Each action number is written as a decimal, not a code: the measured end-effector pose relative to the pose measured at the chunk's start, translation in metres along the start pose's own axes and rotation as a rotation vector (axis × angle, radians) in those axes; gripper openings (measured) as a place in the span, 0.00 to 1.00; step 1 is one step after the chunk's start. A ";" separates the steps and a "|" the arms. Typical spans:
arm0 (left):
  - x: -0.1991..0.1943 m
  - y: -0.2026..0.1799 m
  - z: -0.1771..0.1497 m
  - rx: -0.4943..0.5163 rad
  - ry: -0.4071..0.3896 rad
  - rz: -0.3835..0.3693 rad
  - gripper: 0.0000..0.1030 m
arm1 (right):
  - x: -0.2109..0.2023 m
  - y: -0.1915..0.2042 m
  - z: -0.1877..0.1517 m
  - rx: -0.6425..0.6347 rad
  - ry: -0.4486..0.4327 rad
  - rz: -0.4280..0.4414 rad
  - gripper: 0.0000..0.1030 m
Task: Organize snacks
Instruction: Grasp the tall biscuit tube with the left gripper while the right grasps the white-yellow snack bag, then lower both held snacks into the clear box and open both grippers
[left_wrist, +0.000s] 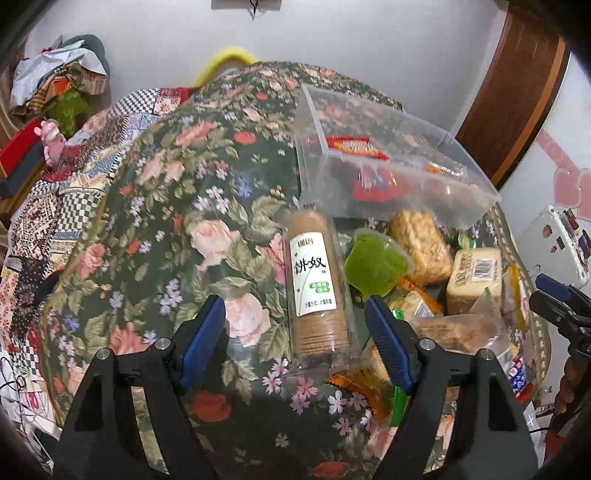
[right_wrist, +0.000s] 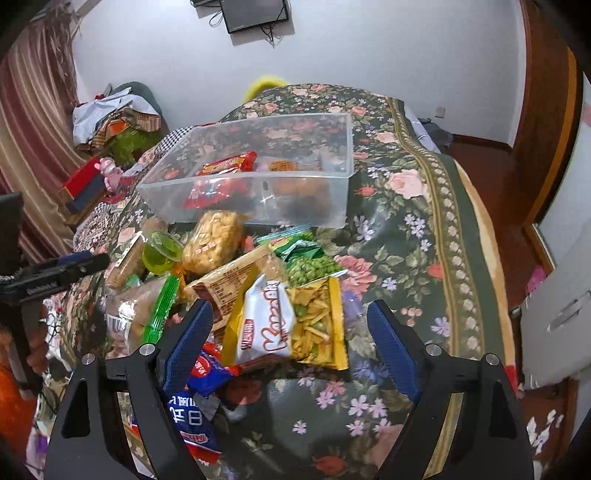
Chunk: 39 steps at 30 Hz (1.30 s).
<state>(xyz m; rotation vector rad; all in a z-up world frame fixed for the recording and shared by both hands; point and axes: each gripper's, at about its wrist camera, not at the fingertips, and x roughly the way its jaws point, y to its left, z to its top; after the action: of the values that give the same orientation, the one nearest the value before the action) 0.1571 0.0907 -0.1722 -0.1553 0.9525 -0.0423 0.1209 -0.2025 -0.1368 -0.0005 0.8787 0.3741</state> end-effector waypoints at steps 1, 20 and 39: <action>0.004 -0.001 0.000 0.000 0.004 -0.001 0.75 | 0.002 0.001 0.000 -0.002 0.006 -0.002 0.81; 0.046 -0.019 0.003 0.071 -0.012 0.056 0.36 | 0.021 -0.008 -0.010 0.036 0.024 0.023 0.64; -0.023 -0.025 0.007 0.072 -0.119 0.044 0.33 | -0.009 -0.008 0.004 0.035 -0.074 0.044 0.47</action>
<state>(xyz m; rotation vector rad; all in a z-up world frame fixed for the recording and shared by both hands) 0.1502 0.0697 -0.1458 -0.0698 0.8340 -0.0262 0.1217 -0.2120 -0.1289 0.0649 0.8125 0.3972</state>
